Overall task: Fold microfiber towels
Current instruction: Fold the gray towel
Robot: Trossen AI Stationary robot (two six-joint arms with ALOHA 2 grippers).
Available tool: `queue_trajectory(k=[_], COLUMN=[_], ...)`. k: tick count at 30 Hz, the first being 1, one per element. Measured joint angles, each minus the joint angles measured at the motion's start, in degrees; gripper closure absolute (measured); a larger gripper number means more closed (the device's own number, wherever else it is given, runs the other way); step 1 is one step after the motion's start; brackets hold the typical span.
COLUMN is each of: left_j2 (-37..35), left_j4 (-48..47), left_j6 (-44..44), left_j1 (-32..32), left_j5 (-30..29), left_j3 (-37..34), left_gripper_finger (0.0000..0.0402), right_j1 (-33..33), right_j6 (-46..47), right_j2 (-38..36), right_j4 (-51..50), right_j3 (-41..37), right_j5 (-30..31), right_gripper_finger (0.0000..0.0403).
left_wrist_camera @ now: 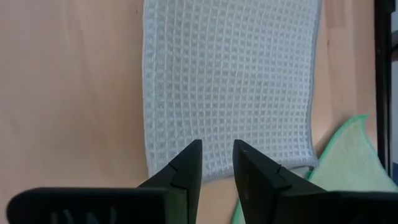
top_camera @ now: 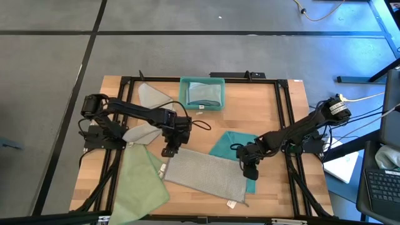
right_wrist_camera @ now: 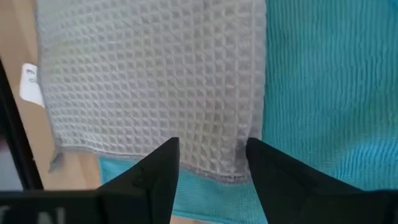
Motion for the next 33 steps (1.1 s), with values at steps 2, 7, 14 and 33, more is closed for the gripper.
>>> queue_trajectory(k=[2, 7, 14, 33], left_j2=[0.70, 3.13, 4.01, 6.19], left_j4=[-0.10, 0.02, 0.01, -3.55], left_j6=[0.00, 1.03, 2.31, 6.90], left_j1=[-0.02, -0.17, 0.23, 2.98], left_j5=[0.86, 2.26, -2.95, -1.22], left_j3=[0.00, 0.00, 0.00, -0.28], left_gripper_finger=[0.0319, 0.0319, 0.0319, 0.0302], right_j1=[-0.04, -0.02, -0.02, -0.02], right_j6=[0.49, -0.29, -0.28, -0.41], right_j2=[0.01, 0.15, 0.42, 0.58], right_j4=[2.03, 4.66, 4.55, 6.50], right_j3=[-0.52, -0.68, -0.68, -0.68], right_j5=[-0.20, -1.96, -2.92, -2.47], right_gripper_finger=[0.0212, 0.0212, 0.0212, 0.0212])
